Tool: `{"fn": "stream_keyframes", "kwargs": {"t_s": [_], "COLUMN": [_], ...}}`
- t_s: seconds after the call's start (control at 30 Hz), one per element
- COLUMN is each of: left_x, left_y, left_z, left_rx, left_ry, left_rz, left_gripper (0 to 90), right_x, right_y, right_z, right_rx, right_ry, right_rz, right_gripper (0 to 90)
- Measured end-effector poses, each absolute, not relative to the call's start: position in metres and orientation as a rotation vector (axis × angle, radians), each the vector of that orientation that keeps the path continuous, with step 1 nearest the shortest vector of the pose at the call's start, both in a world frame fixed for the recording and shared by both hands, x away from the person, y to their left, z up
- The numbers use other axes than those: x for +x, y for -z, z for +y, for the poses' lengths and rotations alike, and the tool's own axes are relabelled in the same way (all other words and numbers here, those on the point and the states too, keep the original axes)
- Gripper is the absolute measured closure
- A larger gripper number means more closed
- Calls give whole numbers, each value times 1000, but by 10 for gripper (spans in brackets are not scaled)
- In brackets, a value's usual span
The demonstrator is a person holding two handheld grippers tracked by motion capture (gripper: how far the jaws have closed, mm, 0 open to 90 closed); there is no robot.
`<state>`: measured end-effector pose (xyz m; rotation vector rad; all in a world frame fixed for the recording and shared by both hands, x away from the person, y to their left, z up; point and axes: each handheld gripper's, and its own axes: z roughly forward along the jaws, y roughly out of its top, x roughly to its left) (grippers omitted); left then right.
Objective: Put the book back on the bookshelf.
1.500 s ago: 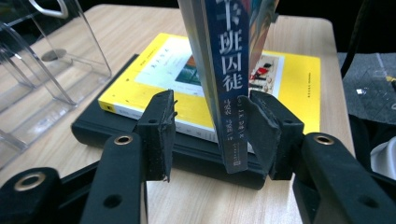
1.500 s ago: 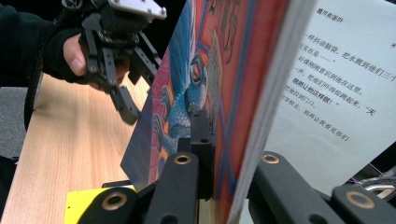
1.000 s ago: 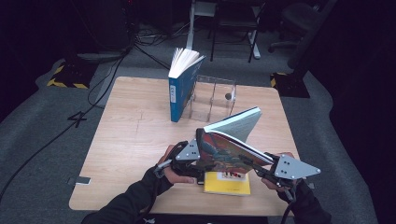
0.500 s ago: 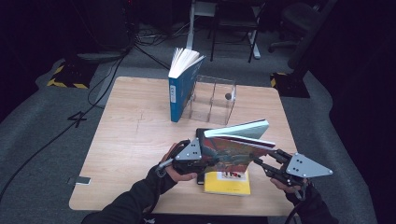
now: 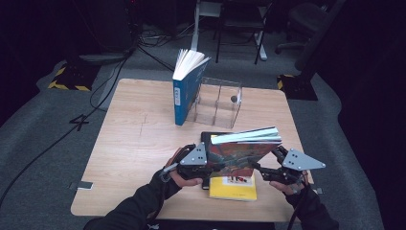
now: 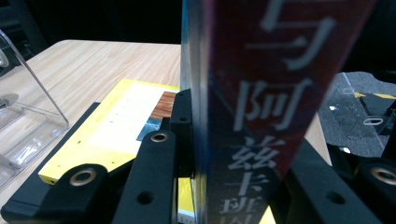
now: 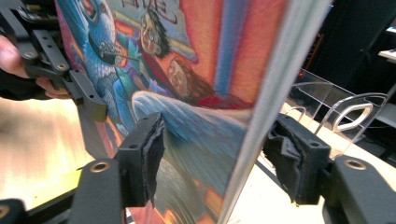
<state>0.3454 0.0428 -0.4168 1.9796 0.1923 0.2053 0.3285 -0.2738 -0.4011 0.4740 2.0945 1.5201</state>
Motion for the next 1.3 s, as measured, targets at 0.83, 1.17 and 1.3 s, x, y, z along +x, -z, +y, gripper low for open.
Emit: {"fn": "stream_keyframes", "kwargs": {"t_s": [0.83, 1.17, 1.3], "left_x": [350, 351, 355], "left_y": [341, 327, 326], "left_z": [28, 22, 23], "left_rx": [1859, 1889, 1887], "left_ry": [-262, -251, -261], "left_rz": [178, 156, 187], "left_gripper": [617, 721, 728], "right_x": [328, 329, 330], "right_y": [400, 399, 398], "right_z": [-275, -278, -281], "right_rx": [490, 500, 507], "right_ry": [-1531, -1528, -1527], "right_rz": [2084, 2086, 2089], "right_gripper": [457, 440, 428]}}
